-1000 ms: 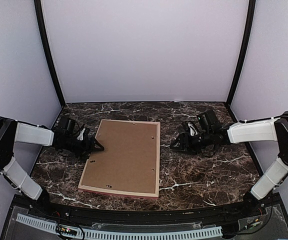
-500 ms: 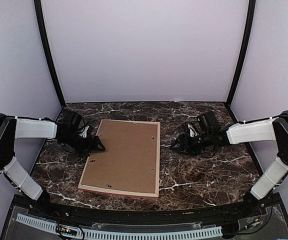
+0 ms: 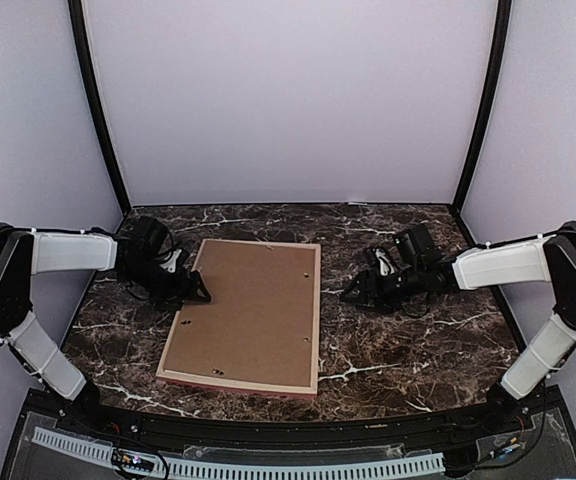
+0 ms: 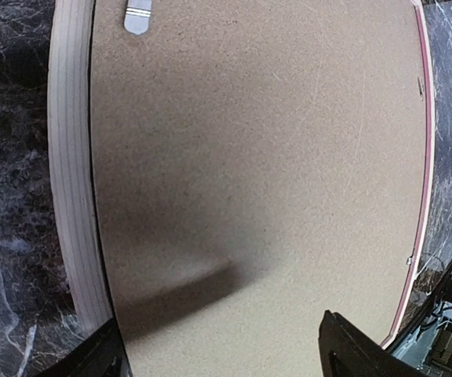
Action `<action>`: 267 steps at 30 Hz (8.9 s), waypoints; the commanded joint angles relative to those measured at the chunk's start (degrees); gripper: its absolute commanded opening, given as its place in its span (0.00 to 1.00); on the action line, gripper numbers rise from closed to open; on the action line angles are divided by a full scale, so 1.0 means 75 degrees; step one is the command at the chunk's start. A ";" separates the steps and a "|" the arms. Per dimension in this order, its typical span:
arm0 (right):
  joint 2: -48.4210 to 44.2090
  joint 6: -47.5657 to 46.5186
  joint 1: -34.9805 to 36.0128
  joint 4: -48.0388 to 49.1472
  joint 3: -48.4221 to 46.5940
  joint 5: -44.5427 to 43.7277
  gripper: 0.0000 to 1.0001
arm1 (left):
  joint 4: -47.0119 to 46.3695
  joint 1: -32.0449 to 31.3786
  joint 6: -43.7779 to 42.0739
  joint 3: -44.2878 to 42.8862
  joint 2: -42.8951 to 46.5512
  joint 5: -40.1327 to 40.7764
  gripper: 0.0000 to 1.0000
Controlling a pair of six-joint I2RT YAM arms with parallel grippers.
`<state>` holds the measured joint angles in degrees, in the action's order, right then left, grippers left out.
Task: Put the photo into the frame
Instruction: Place the backboard on the frame body, then frame the body at the center of the board, then press the fastener onto the backboard, then hold the frame body at the center of the board.
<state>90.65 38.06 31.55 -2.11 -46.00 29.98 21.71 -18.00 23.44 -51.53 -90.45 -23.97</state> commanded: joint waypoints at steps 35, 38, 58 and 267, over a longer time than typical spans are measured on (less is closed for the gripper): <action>0.0406 0.0036 0.0046 0.0550 0.0098 0.0031 0.63 | 0.1662 -0.0811 -0.0636 -0.1460 -0.0201 0.1745 0.86; 0.0416 -0.0086 0.0107 0.0318 -0.0007 -0.0287 0.63 | 0.1574 -0.0811 -0.0632 -0.1455 -0.0148 0.1899 0.86; 0.1686 -0.0094 0.1417 -0.0091 -0.1288 -0.1021 0.63 | 0.0244 0.0700 -0.0600 -0.1203 -0.0896 0.0034 0.92; 0.0019 -0.1471 0.0334 -0.2650 -0.0377 -0.2223 0.62 | -0.0869 -0.2577 0.1612 -0.0540 -0.1173 0.1729 0.20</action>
<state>91.96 23.49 32.49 -24.36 -50.04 15.99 16.51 -36.77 34.83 -57.10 -100.47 -11.03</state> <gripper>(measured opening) 0.626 0.198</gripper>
